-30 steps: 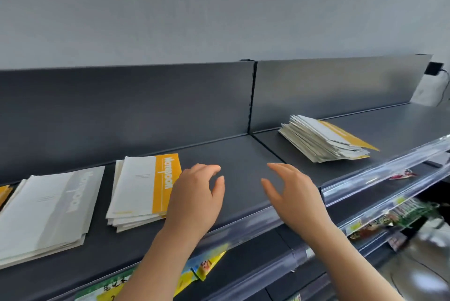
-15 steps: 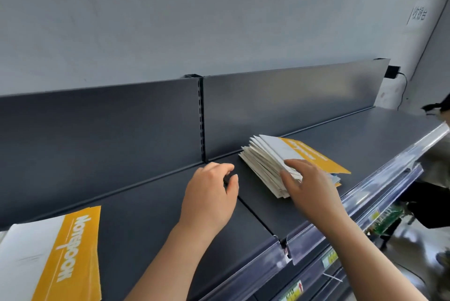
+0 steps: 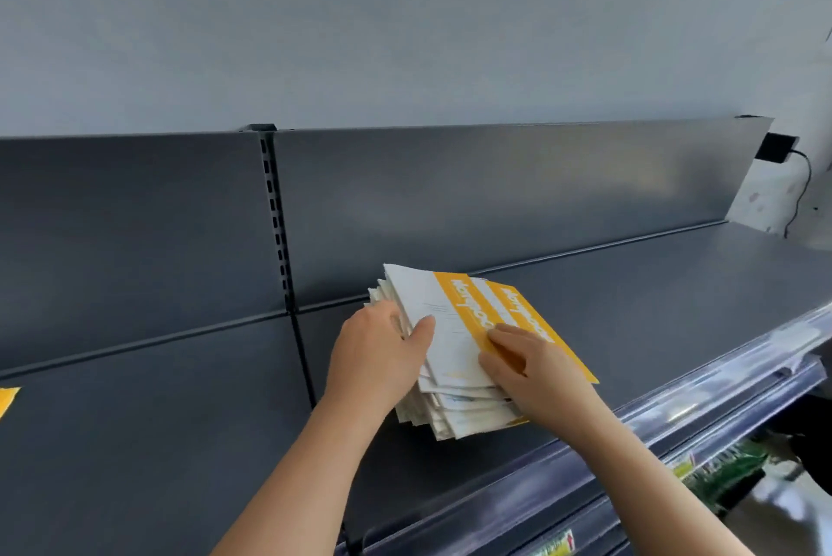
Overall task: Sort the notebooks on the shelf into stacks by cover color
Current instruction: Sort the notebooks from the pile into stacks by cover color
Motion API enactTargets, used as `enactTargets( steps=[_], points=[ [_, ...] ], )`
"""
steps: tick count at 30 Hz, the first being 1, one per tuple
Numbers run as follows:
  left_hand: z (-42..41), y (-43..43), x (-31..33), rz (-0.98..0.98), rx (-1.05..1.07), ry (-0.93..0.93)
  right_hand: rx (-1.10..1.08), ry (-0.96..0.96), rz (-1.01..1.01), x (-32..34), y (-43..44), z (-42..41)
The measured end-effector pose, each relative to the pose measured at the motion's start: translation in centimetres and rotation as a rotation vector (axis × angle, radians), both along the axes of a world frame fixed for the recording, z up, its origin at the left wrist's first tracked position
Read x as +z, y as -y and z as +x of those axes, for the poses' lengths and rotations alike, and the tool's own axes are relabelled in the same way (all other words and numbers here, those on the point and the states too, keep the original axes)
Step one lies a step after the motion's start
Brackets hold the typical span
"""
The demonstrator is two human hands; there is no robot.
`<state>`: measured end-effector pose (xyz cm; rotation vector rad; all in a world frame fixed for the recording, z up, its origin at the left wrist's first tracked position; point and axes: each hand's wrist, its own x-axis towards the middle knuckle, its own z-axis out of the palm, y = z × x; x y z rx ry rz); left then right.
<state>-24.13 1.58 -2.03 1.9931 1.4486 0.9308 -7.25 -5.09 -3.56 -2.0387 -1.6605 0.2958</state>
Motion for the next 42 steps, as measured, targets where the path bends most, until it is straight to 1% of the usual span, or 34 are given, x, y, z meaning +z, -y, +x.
enactTargets(
  steps=[2,4,6,8,10,12,14,17,19,22,25,29,32,35,38,42],
  points=[
    [0.9,0.1,0.1,-0.08,0.065,0.012,0.092,-0.013,0.043,-0.1,-0.1,0.5],
    [1.3,0.3,-0.2,-0.14,0.106,0.047,0.111,-0.084,0.065,-0.3,-0.3,1.7],
    [1.6,0.4,-0.6,-0.15,0.14,0.076,-0.003,-0.184,0.062,-0.6,-0.8,3.4],
    [1.9,0.6,-0.8,-0.137,0.178,0.089,-0.136,-0.247,0.004,-1.0,-1.3,5.3],
    [2.3,0.8,-1.0,-0.105,0.218,0.091,-0.174,-0.302,-0.05,-1.6,-1.7,6.6],
    [2.6,0.8,-1.4,-0.059,0.248,0.089,-0.189,-0.317,-0.023,-2.0,-1.9,7.3],
    [2.7,0.9,-1.7,-0.021,0.264,0.09,-0.198,-0.313,0.066,-1.9,-1.9,7.7],
    [3.0,1.2,-1.6,0.048,0.284,0.112,-0.149,-0.409,0.209,-1.3,-1.8,7.7],
    [3.2,1.4,-1.3,0.083,0.289,0.114,-0.105,-0.492,0.244,-1.0,-1.7,7.4],
    [3.3,1.7,-1.1,0.056,0.288,0.108,-0.023,-0.542,0.235,-0.6,-1.6,6.7],
    [3.3,1.9,-1.1,0.024,0.301,0.105,0.031,-0.587,0.175,-0.2,-1.6,5.6],
    [3.1,2.1,-1.2,-0.035,0.341,0.17,0.082,-0.592,0.119,0.1,-1.8,4.2],
    [3.0,2.5,-1.1,-0.1,0.316,0.252,0.117,-0.55,0.1,-0.1,-1.9,3.3],
    [2.6,3.0,-1.1,-0.163,0.291,0.337,0.148,-0.568,0.109,-0.1,-1.9,2.5],
    [1.6,3.3,-1.2,-0.15,0.297,0.391,0.183,-0.582,0.136,0.1,-2.1,1.7],
    [-0.2,4.2,-0.7,-0.084,0.313,0.446,0.189,-0.535,0.169,0.7,-2.5,0.2]
  ],
)
